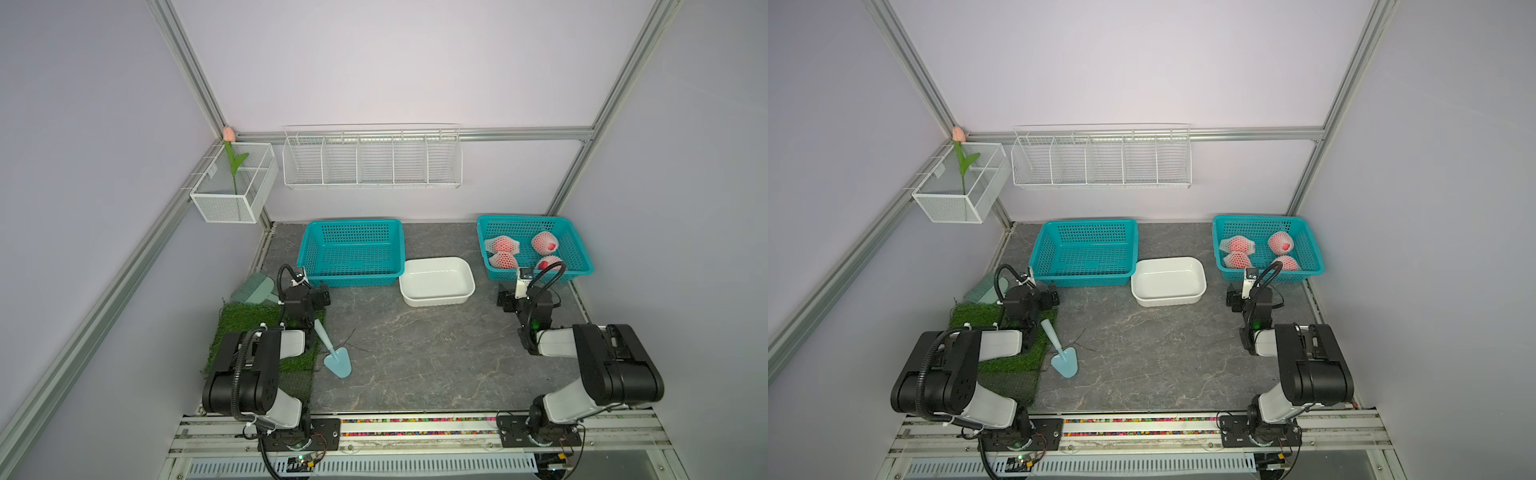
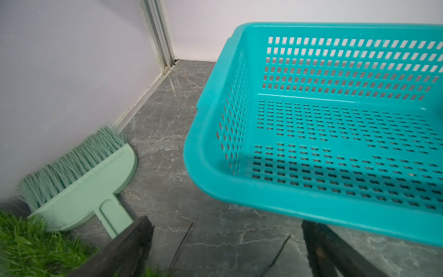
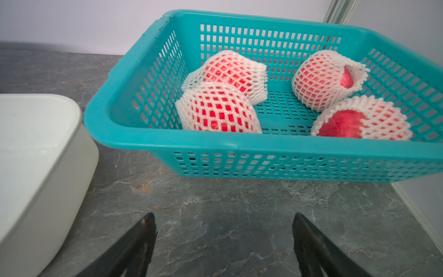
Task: Remove foam nets from apples
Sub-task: Pick up the apple from the basket.
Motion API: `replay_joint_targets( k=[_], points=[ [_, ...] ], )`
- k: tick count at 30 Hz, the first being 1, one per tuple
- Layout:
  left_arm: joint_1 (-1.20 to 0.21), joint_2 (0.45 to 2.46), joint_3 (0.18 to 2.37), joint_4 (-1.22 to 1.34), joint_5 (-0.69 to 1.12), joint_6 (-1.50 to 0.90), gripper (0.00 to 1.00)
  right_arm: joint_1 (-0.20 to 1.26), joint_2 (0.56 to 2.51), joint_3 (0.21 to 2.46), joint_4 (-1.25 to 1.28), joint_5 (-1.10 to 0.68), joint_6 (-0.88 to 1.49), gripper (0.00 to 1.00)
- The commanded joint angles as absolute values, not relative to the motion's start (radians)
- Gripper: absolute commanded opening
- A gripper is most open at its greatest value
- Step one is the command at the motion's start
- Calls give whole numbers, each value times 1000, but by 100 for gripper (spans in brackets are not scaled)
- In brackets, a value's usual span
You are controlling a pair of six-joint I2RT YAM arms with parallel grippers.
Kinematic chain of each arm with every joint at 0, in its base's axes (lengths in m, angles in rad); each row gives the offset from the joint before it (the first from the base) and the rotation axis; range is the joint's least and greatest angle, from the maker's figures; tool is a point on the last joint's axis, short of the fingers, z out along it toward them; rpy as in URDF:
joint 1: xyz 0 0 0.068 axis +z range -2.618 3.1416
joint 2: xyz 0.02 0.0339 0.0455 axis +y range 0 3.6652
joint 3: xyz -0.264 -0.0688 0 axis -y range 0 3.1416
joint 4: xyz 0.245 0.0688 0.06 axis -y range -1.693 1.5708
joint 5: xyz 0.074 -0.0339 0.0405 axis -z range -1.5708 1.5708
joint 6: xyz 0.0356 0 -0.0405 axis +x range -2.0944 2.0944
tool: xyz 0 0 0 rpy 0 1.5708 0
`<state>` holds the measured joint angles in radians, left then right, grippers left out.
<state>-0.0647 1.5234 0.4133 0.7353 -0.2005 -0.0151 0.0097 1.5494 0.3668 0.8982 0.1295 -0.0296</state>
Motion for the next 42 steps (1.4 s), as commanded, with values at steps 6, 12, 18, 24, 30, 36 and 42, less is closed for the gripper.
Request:
replay_joint_targets(
  k=[6, 12, 18, 24, 30, 36, 42],
  points=[
    [-66, 1505, 430, 762, -177, -3, 100, 14, 1503, 378, 875, 153, -29, 89],
    [-61, 1392, 571, 431, -88, 20, 99, 20, 1263, 582, 283, 150, -5, 89],
    [-61, 1280, 667, 284, 66, -5, 96, 23, 1264, 982, -289, 164, 92, 89],
    [-80, 1226, 738, 161, 137, -76, 95, 34, 1516, 1308, -521, 214, 92, 89],
    [-91, 1146, 720, 69, 169, -87, 95, 36, 1756, 1528, -704, 252, 123, 89],
    [-123, 1061, 712, 12, 184, -94, 96, 37, 1935, 1683, -791, 245, 73, 89],
    [-126, 1056, 738, -19, 205, -83, 96, 27, 2050, 1781, -850, 186, -17, 89]
  ],
)
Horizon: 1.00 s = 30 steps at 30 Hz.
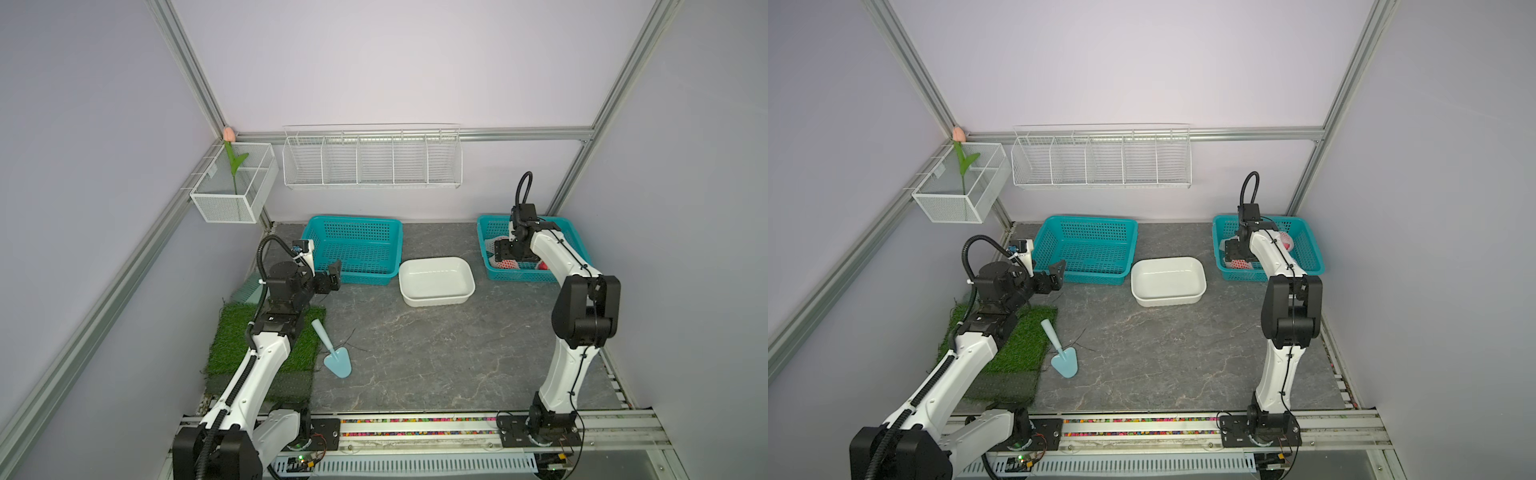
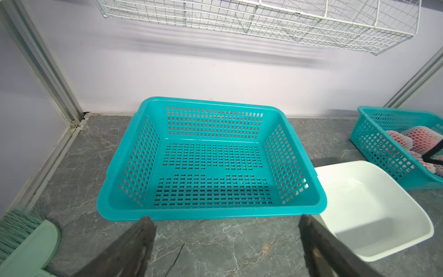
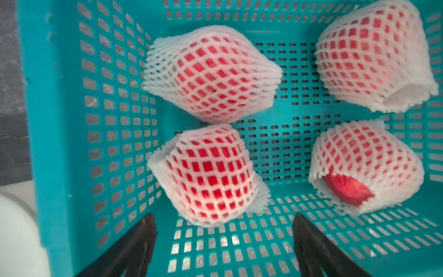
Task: Remove foam nets from apples
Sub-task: Pick up the apple from the basket.
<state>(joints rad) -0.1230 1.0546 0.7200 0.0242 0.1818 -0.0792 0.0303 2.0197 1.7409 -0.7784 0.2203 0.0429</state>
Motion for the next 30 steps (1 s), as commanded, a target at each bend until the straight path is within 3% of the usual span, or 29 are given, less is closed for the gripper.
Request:
replay_joint_targets(
  k=[1, 22, 27, 30],
  points=[
    [-126, 1063, 747, -26, 206, -81, 96, 26, 2066, 1793, -858, 176, -35, 89],
    [-187, 1270, 933, -54, 240, -65, 95, -34, 2271, 1959, -950, 32, -264, 89],
    [-196, 1278, 936, -51, 236, -71, 95, -44, 2296, 1978, -991, -23, -274, 100],
    [-198, 1277, 938, -55, 234, -69, 95, -44, 2296, 1976, -985, -37, -278, 92]
  ],
)
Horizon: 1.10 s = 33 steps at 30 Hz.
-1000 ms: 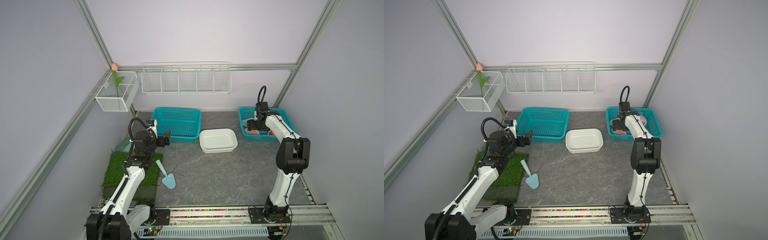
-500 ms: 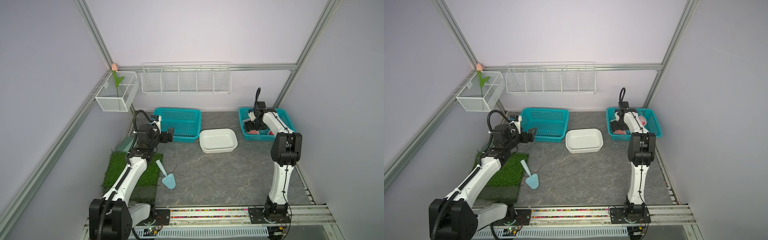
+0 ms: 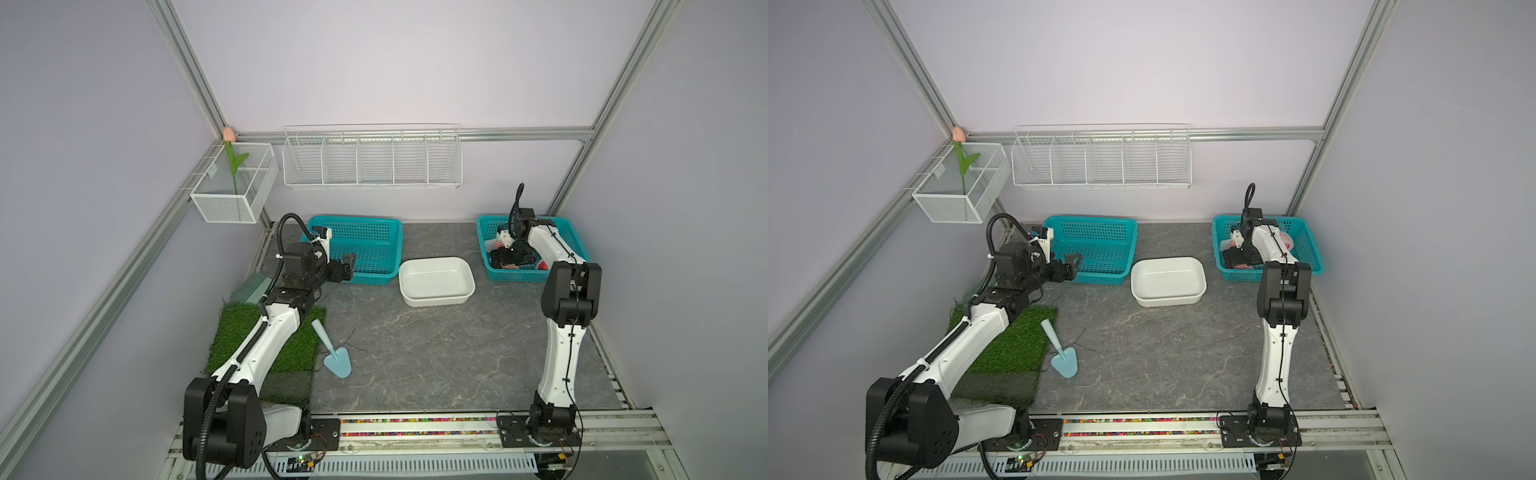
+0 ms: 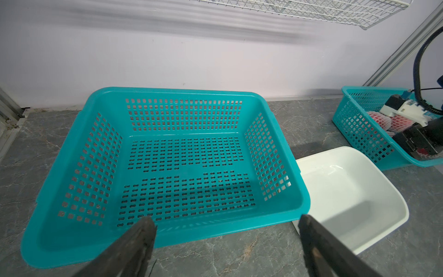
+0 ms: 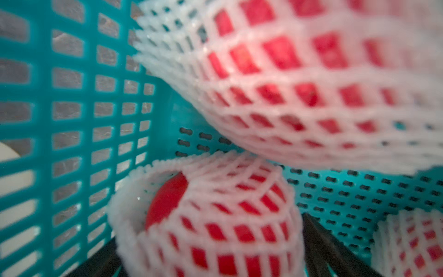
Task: Remove foam nets from apples
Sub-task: Pick up the apple from the basket.
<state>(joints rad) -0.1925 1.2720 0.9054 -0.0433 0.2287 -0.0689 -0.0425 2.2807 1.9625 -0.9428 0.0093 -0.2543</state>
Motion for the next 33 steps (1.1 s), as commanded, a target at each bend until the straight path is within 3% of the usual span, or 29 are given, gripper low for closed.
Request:
replay_joint_targets(
  k=[1, 8, 26, 33],
  points=[
    [-198, 1277, 940, -57, 233, -67, 95, -44, 2293, 1980, -985, -39, -278, 90],
    [-202, 1281, 945, -57, 242, -66, 95, -44, 2243, 1980, -966, -71, -280, 79],
    [-228, 1281, 953, -13, 253, -68, 95, -42, 2009, 1911, -907, -47, -207, 78],
    [-260, 1265, 959, -4, 270, -64, 96, 35, 1861, 1865, -878, -40, -207, 77]
  ],
)
